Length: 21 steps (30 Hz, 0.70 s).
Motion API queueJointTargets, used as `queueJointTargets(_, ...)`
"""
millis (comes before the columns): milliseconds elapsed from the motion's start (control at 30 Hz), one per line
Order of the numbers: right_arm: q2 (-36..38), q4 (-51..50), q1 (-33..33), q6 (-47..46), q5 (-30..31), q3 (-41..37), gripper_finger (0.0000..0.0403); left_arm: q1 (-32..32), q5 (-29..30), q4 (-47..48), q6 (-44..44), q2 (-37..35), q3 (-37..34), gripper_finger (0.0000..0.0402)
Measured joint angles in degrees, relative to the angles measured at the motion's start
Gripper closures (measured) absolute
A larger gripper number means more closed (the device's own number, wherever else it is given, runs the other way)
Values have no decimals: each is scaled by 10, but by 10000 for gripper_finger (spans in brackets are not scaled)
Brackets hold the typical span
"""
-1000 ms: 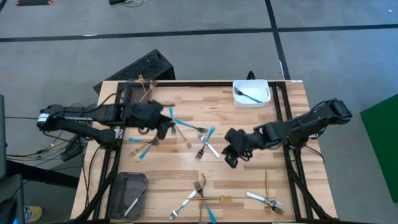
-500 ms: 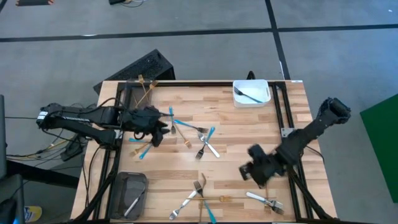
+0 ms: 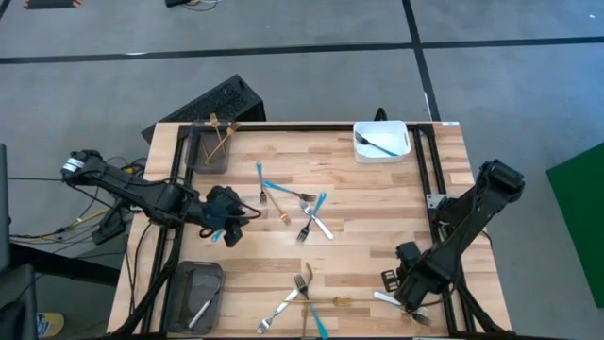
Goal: Sort silverware by color (type)
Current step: Put the white fork into the bottom black bin
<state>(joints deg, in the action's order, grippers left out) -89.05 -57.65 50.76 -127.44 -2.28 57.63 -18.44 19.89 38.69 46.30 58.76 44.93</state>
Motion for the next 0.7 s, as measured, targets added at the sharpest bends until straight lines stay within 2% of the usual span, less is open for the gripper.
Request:
queueJointTargets(167,-43,13,1,-2,-18,0,264,-1,-28,-9,0,0,-3,263)
queueJointTargets(267,-60,29,1,-2,-51,0,231,-4,-27,-8,0,0,-3,263)
queueJointTargets(400,-86,89,8,-2,-54,0,203,-3,-15,-15,-3,2,-3,263)
queueJointTargets(533,-120,112,10,-2,-61,2,205,-2,-11,-33,-16,2,-3,263)
queueJointTargets(700,-133,120,8,-2,-71,3,236,-2,-11,-38,-20,2,-3,263)
